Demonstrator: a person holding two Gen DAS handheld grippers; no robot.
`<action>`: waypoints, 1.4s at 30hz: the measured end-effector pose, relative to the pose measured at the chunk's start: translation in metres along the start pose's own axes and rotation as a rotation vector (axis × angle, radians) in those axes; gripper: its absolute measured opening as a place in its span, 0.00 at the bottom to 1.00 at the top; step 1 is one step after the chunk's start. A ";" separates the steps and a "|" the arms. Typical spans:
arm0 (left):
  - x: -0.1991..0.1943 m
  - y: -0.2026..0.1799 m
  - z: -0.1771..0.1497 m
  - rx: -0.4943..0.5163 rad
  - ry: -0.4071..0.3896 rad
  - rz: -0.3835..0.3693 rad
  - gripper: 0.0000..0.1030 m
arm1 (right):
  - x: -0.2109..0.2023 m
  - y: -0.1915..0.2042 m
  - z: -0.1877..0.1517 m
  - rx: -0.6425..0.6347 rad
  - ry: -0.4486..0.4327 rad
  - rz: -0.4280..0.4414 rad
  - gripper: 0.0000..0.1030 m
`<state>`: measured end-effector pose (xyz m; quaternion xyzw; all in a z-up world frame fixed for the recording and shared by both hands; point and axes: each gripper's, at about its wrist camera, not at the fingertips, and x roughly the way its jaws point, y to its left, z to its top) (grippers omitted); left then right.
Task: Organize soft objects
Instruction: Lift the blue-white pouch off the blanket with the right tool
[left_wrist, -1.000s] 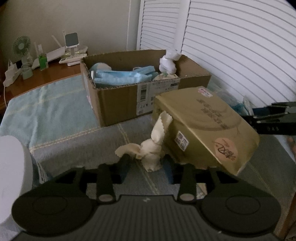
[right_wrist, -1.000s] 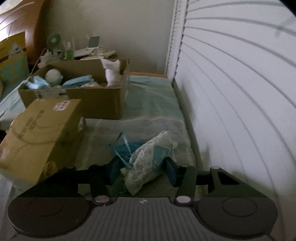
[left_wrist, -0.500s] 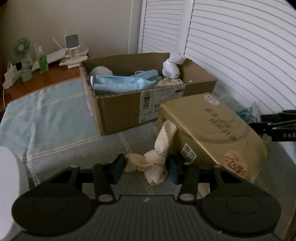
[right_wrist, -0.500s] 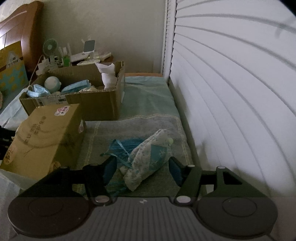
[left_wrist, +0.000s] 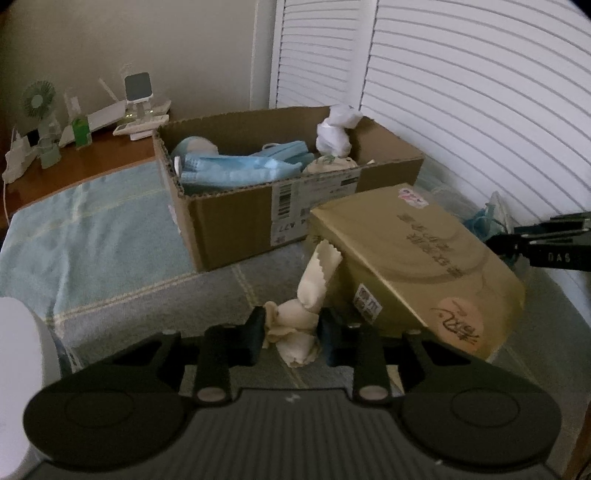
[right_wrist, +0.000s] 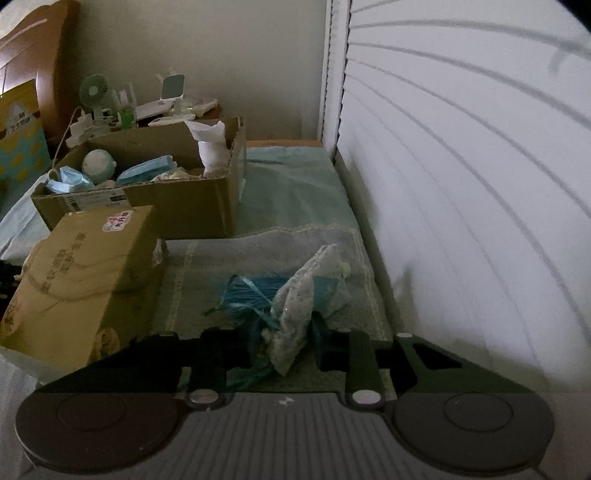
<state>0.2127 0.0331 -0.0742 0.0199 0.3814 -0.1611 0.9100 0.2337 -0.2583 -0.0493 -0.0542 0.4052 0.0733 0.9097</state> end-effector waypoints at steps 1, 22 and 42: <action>-0.002 0.000 0.000 0.003 -0.003 -0.002 0.27 | -0.003 0.002 0.000 -0.012 -0.005 -0.007 0.29; -0.033 -0.009 -0.008 0.051 -0.026 -0.041 0.27 | -0.056 0.015 -0.036 -0.089 0.084 -0.004 0.53; -0.023 -0.010 -0.007 0.044 -0.007 -0.063 0.27 | -0.029 -0.014 -0.035 0.319 0.094 -0.041 0.35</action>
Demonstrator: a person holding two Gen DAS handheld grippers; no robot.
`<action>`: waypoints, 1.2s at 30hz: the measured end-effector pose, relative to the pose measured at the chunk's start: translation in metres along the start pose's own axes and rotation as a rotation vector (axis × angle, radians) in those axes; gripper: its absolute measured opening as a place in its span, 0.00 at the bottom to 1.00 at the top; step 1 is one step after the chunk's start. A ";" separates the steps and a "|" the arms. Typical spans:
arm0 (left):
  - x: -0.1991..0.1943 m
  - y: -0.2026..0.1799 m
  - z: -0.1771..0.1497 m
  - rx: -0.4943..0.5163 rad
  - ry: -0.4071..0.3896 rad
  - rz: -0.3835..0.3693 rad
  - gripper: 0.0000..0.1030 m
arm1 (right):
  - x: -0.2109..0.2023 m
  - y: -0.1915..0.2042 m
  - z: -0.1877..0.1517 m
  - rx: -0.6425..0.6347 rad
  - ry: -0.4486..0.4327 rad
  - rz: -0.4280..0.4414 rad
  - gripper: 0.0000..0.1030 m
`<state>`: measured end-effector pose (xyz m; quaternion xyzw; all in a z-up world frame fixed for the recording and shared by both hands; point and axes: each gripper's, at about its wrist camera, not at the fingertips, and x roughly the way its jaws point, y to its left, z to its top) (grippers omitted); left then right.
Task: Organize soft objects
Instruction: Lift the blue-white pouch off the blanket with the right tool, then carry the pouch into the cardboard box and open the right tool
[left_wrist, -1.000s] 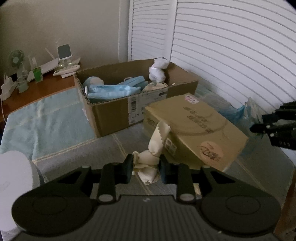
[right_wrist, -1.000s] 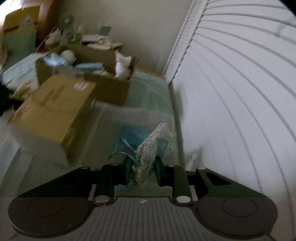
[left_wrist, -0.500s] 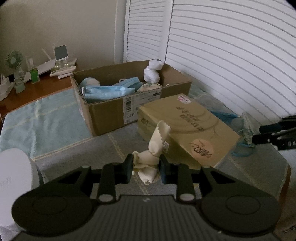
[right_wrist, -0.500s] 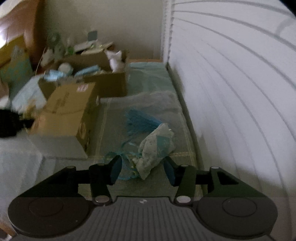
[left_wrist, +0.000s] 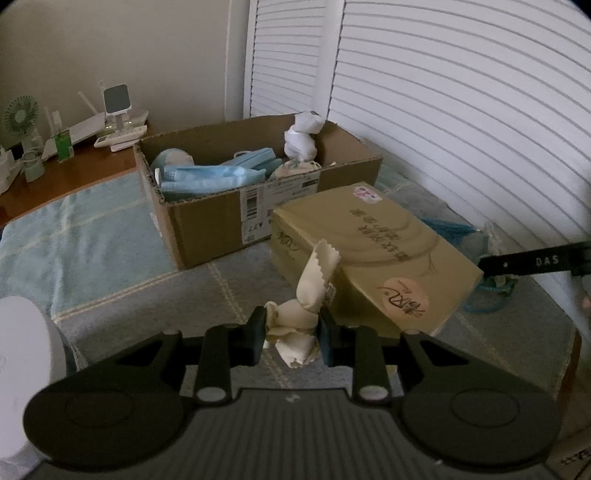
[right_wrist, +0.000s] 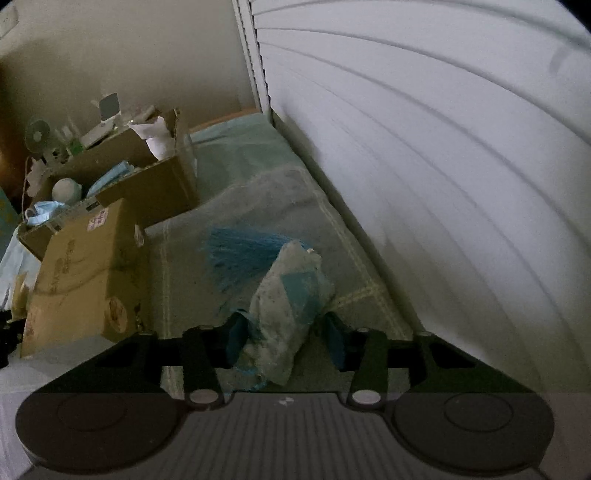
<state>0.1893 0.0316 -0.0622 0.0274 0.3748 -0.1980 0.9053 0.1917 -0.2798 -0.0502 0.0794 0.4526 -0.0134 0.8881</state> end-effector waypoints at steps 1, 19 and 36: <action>-0.001 0.000 0.000 0.001 0.000 0.000 0.27 | 0.001 0.001 0.001 -0.013 0.003 -0.007 0.33; -0.051 -0.016 -0.012 0.053 -0.038 -0.042 0.27 | -0.063 0.048 0.015 -0.385 -0.141 0.028 0.27; -0.086 -0.015 -0.029 0.033 -0.096 -0.047 0.27 | -0.076 0.137 0.119 -0.659 -0.269 0.200 0.27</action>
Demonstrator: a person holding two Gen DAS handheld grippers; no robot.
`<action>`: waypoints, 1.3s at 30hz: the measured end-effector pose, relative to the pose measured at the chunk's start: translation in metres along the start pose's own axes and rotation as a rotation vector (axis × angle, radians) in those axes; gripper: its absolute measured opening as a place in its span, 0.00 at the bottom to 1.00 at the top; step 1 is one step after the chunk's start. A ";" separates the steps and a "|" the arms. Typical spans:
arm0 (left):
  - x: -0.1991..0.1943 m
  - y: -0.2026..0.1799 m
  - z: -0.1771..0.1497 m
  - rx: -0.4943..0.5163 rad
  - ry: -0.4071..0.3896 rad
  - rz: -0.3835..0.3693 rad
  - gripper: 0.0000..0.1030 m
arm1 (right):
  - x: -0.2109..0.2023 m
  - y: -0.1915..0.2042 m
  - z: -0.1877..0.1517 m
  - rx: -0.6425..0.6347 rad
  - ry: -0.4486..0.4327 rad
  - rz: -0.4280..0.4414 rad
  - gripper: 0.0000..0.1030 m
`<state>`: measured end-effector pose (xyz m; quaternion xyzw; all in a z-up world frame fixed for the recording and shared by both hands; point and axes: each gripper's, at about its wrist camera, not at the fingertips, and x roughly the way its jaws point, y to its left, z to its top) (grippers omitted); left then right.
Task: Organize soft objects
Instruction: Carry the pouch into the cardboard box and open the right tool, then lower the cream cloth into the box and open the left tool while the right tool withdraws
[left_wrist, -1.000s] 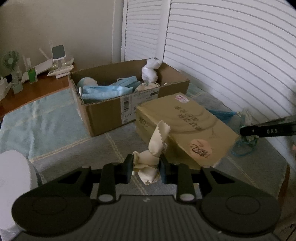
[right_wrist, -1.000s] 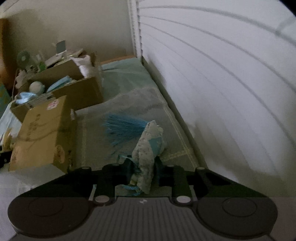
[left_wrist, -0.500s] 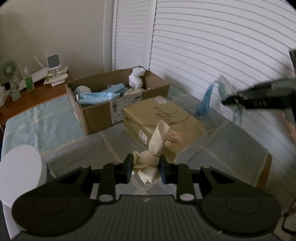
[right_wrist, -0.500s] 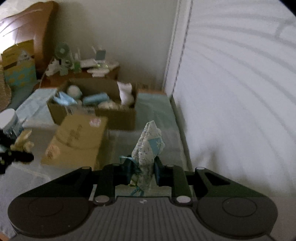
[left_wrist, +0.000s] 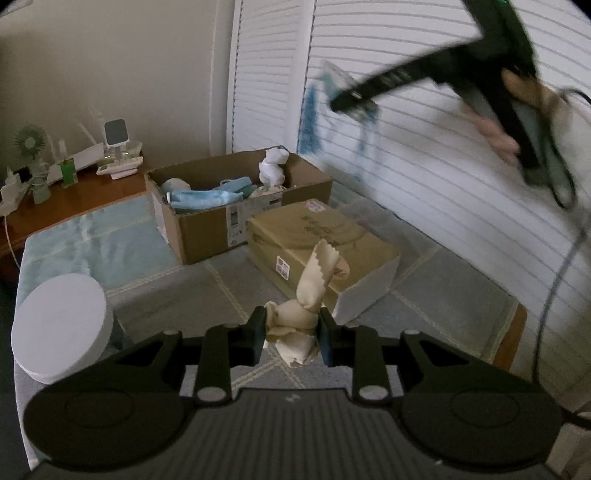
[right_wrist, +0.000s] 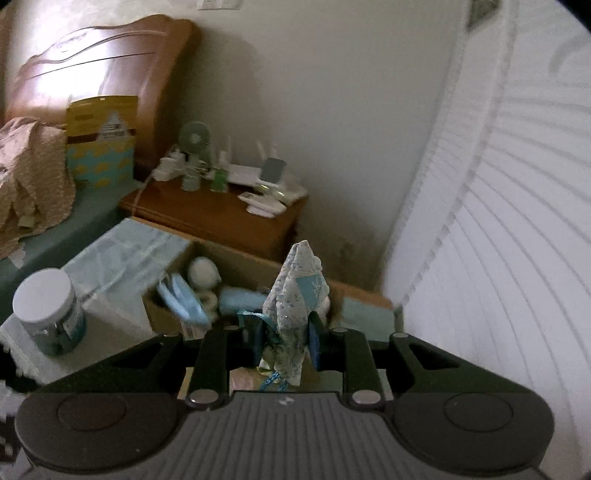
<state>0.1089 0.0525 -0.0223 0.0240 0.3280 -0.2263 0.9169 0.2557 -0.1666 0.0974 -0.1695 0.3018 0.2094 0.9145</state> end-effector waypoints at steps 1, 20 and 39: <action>0.000 0.001 0.000 -0.006 -0.003 0.003 0.27 | 0.005 0.002 0.009 -0.020 -0.004 0.007 0.27; 0.014 0.016 0.001 -0.062 0.018 0.047 0.27 | 0.124 0.022 0.024 -0.265 0.115 0.034 0.69; 0.012 0.013 0.052 0.018 0.003 0.048 0.27 | 0.008 0.018 -0.060 0.147 0.048 -0.013 1.00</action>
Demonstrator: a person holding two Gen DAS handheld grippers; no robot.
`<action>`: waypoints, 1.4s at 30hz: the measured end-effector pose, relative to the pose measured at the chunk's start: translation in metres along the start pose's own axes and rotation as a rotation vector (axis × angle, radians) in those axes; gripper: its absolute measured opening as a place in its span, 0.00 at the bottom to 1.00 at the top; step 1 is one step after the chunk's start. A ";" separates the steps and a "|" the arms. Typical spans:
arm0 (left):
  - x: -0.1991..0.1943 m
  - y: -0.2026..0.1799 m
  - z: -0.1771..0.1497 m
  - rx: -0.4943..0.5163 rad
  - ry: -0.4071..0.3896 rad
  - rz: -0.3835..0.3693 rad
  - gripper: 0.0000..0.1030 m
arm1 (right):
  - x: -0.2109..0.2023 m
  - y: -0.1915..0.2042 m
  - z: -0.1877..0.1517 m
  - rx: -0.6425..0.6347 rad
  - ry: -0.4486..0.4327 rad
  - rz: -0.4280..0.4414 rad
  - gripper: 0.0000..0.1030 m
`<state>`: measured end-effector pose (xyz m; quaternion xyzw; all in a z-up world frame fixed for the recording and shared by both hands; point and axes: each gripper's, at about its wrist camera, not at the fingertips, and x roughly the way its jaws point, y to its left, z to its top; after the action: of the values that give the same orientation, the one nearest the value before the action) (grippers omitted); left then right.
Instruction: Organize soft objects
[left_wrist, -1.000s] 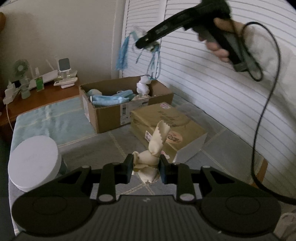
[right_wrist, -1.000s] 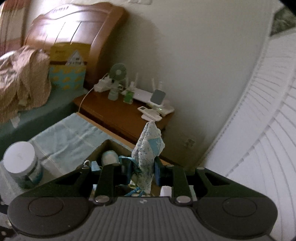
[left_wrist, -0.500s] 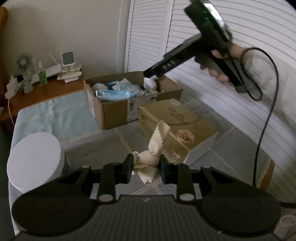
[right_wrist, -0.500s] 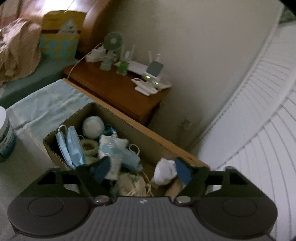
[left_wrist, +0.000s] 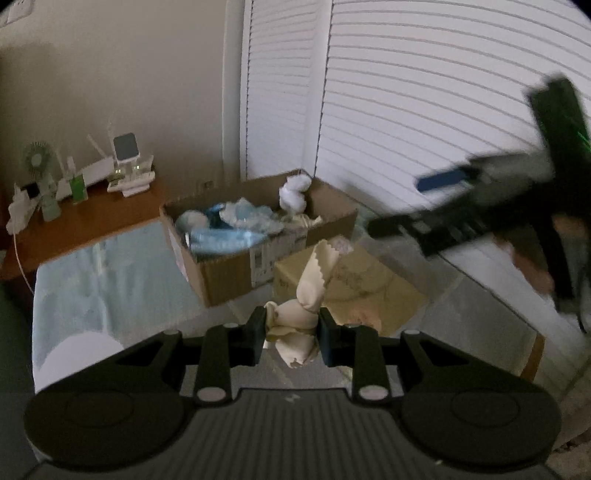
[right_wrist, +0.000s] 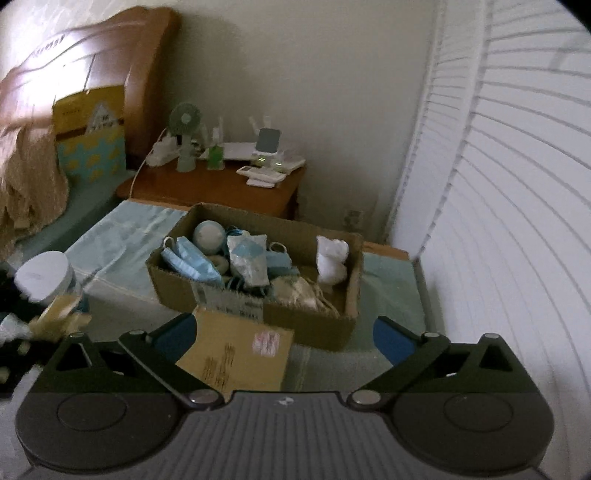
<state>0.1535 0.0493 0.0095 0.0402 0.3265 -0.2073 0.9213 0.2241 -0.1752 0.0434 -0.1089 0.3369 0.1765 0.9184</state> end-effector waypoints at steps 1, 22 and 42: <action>0.001 -0.001 0.004 0.007 -0.002 0.004 0.27 | -0.006 -0.001 -0.005 0.024 -0.007 -0.002 1.00; 0.116 -0.016 0.117 0.136 -0.020 0.042 0.29 | -0.035 -0.029 -0.048 0.138 -0.031 -0.020 1.00; 0.055 -0.014 0.073 0.057 -0.113 0.197 0.99 | -0.048 -0.029 -0.041 0.178 -0.016 -0.032 1.00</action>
<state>0.2289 0.0015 0.0342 0.0864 0.2624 -0.1266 0.9527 0.1779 -0.2271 0.0459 -0.0309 0.3419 0.1323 0.9299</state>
